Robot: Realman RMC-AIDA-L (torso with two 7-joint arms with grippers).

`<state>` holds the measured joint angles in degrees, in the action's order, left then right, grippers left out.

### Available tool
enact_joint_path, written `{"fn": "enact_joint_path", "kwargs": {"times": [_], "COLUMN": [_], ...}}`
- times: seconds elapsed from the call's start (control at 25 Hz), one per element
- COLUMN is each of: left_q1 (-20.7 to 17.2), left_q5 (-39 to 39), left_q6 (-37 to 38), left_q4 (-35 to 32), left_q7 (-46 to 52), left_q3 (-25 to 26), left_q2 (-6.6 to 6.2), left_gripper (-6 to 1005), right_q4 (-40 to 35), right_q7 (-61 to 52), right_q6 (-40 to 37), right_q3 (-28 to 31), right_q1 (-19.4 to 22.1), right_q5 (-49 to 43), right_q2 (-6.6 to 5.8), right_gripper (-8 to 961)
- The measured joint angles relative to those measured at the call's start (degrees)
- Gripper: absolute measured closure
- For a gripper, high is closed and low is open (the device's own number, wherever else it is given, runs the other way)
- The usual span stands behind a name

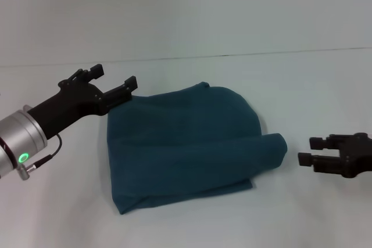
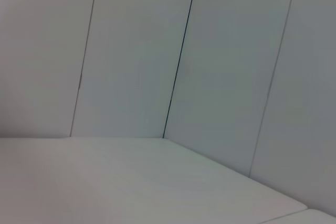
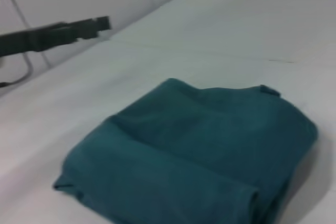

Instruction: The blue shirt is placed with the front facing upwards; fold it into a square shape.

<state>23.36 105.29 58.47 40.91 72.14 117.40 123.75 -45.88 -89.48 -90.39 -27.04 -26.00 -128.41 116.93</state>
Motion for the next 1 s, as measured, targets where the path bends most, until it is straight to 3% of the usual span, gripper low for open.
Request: {"fn": "enact_joint_path", "kwargs": {"times": [0.16, 0.28, 0.48, 0.8, 1.0], "left_q1": [0.0, 0.11, 0.24, 0.19, -0.14], "left_q5": [0.0, 0.0, -0.01, -0.01, -0.01], "left_q6": [0.0, -0.13, -1.01, -1.64, -1.64], "left_q4": [-0.07, -0.17, -0.22, -0.31, -0.17], "left_q7": [0.0, 0.0, -0.04, -0.07, -0.07], "left_q3": [0.04, 0.09, 0.11, 0.11, 0.1], "left_q2": [0.01, 0.0, 0.0, -0.09, -0.09], "left_gripper": [50, 51, 52, 54, 55], "right_q4": [2.05, 4.41, 8.32, 10.66, 10.77], "right_q7": [0.08, -0.34, -2.09, -2.66, -3.01], "right_q6": [2.6, 4.72, 9.24, 6.77, 3.27], "right_q3": [-0.51, -1.8, -6.55, -10.78, -13.66], "right_q1": [-1.66, -2.91, -5.3, -7.94, -7.19], "right_q5": [-0.24, -0.3, -0.4, -0.46, -1.58], "right_q2": [0.48, 0.09, -0.5, -0.09, -0.91], "right_gripper": [378, 290, 287, 287, 293]}}
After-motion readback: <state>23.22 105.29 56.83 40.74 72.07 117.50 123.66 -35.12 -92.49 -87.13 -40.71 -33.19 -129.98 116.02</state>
